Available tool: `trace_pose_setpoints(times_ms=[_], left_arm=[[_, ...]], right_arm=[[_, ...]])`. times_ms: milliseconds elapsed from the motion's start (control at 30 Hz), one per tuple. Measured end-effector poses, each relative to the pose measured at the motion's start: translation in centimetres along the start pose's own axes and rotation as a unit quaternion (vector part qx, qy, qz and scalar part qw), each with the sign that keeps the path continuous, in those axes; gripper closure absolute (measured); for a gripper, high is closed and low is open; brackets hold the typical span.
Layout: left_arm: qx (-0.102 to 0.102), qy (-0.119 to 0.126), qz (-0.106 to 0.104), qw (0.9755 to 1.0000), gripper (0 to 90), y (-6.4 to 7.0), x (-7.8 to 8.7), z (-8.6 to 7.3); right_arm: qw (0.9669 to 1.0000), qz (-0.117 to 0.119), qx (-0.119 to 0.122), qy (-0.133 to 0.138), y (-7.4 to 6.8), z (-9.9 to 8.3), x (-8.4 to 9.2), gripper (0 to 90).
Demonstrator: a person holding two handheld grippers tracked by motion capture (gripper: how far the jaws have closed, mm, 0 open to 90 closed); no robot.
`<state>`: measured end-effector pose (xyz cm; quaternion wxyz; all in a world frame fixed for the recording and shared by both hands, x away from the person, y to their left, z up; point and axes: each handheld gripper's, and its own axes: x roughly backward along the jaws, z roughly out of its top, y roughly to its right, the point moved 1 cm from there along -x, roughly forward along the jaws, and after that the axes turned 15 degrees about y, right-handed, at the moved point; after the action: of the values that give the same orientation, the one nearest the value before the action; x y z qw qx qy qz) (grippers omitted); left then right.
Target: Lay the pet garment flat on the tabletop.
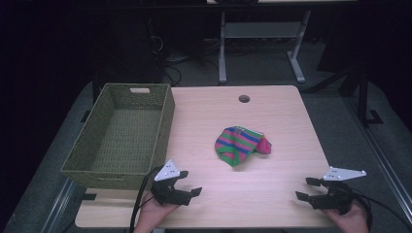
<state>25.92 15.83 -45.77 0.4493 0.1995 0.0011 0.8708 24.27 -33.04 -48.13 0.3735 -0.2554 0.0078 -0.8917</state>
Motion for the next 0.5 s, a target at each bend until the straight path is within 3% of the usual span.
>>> trace_pose_setpoints(times_ms=[233,500], left_arm=[[0.003,0.0,-0.005,1.0,19.8,-0.1,-0.1,-0.1],[0.005,0.004,-0.006,1.0,19.8,-0.2,0.3,-0.1]], right_arm=[[1.0,0.008,0.004,-0.004,0.1,0.4,-0.6,23.1],[0.9996,0.022,0.02,0.002,-0.2,2.5,-1.6,22.4]])
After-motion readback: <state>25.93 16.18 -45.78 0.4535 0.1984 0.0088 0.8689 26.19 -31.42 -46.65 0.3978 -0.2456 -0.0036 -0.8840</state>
